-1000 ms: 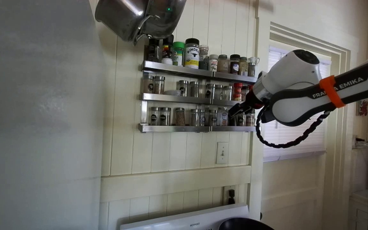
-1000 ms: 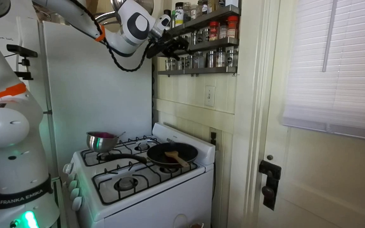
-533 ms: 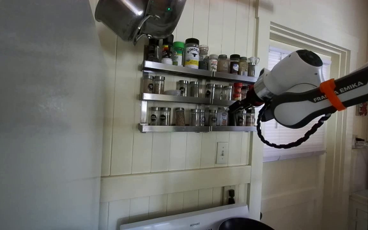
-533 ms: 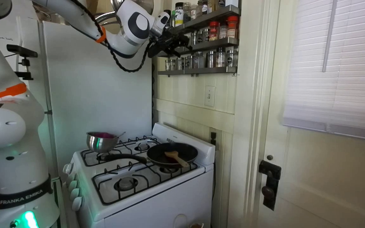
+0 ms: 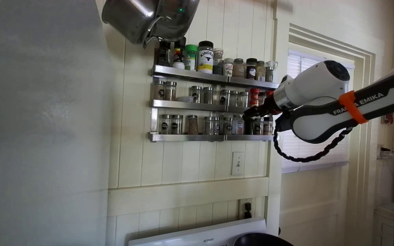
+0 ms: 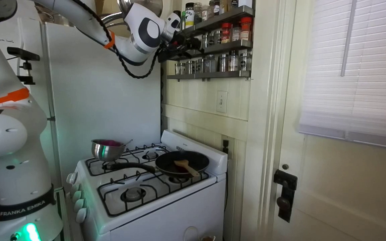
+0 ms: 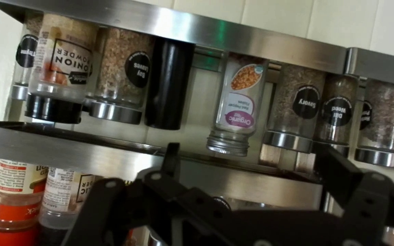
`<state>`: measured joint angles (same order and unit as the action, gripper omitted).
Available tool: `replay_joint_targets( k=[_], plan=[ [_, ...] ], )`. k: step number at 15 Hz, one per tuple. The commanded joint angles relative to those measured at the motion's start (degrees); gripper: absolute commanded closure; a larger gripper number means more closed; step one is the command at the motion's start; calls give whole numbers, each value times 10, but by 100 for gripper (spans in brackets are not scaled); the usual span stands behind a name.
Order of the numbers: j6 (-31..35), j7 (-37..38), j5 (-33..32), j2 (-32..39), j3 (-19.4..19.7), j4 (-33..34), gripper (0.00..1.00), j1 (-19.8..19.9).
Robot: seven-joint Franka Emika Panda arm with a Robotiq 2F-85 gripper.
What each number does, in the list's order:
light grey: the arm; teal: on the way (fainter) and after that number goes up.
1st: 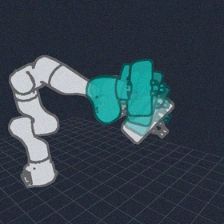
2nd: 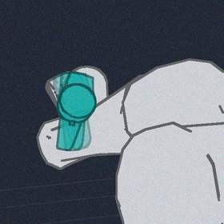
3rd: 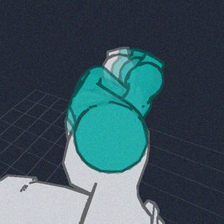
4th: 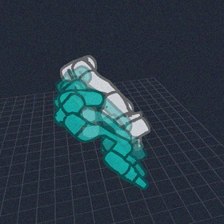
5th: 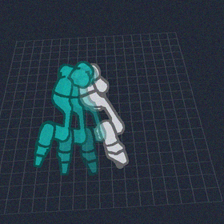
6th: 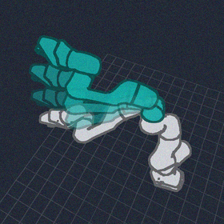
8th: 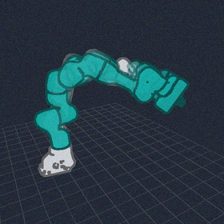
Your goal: Grab a bottle, then put some spice onto the pan
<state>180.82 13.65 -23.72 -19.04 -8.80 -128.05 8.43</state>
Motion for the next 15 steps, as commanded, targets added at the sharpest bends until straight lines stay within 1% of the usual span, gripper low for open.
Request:
replay_joint_targets(
  k=[1,9,10,13,14,15],
  plan=[
    [0,0,0,0,0,0,0,0],
    [0,1,1,0,1,0,0,-1],
    [13,-4,16,4,18,-3,0,-24],
    [39,-11,43,14,54,-10,0,-65],
    [54,-49,91,15,52,-14,0,-68],
    [65,-56,107,19,60,-14,0,-78]
  ],
)
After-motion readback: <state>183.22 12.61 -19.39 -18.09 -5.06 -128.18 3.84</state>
